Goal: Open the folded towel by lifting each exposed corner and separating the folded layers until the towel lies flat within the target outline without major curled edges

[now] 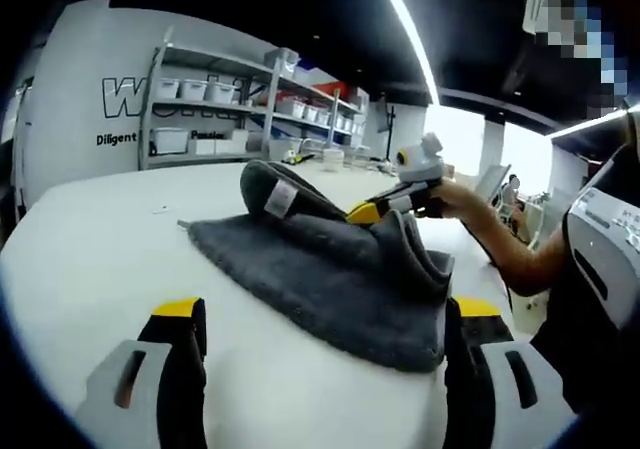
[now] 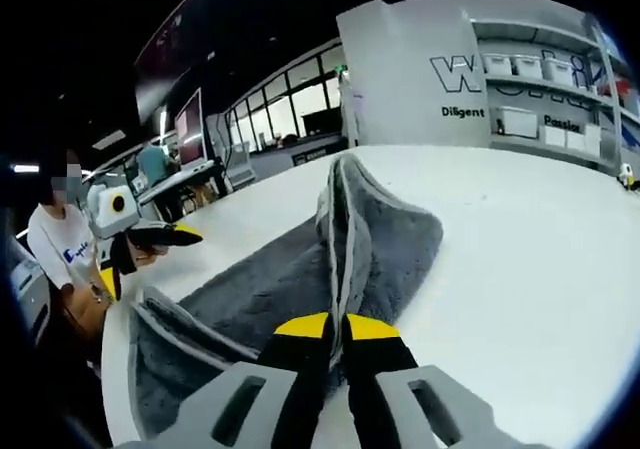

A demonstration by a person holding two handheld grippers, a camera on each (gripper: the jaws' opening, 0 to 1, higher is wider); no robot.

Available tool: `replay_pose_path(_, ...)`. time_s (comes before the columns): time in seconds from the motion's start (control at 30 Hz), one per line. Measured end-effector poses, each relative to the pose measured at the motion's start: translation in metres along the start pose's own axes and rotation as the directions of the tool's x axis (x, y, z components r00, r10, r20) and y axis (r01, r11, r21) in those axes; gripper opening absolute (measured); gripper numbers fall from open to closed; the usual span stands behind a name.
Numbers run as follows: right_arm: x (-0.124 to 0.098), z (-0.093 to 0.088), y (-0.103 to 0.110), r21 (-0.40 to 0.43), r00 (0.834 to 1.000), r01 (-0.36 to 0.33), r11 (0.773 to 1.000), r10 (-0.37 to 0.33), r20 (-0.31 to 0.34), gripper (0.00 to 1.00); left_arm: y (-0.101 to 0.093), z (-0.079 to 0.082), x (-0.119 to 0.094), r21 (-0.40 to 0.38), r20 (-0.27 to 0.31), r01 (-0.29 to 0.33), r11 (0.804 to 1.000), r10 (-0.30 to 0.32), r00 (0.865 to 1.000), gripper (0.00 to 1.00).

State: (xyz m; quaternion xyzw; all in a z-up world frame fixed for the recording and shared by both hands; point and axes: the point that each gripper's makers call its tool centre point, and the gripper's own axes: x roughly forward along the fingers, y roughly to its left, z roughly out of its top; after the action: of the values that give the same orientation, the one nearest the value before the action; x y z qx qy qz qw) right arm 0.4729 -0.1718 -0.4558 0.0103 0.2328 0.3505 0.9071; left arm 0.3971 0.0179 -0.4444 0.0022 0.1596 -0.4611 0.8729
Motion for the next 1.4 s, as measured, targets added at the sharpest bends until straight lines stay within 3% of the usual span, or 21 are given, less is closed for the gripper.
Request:
replay_pose_path(0.23, -0.011, 0.012, 0.002, -0.054, 0.999, 0.03, 0.998, -0.029, 0.035, 0.01, 0.001, -0.001, 0.0, -0.002, -0.001, 0.0, 1.0, 0.0, 1.0, 0.98)
replay_pose_path(0.4, -0.024, 0.026, -0.001, -0.066, 0.993, 0.065, 0.996, -0.059, 0.098, 0.01, 0.0, -0.003, 0.001, -0.005, -0.007, 0.011, 1.0, -0.011, 1.0, 0.98)
replay_pose_path(0.8, -0.069, 0.053, -0.027, -0.087, 0.965, 0.197, 0.977, -0.177, 0.193, 0.01, 0.0, -0.004, 0.001, -0.008, -0.009, 0.013, 1.0, -0.013, 1.0, 0.98)
replay_pose_path(1.17, -0.108, 0.053, -0.071, -0.077, 0.926, 0.339, 0.938, -0.318, 0.203, 0.01, 0.0, -0.004, -0.001, -0.004, -0.013, 0.009, 1.0, -0.009, 1.0, 0.98)
replay_pose_path(1.4, -0.122, 0.038, -0.097, -0.053, 0.903, 0.409, 0.911, -0.395, 0.172, 0.01, -0.001, -0.005, -0.001, -0.003, -0.02, 0.009, 1.0, -0.009, 1.0, 0.98)
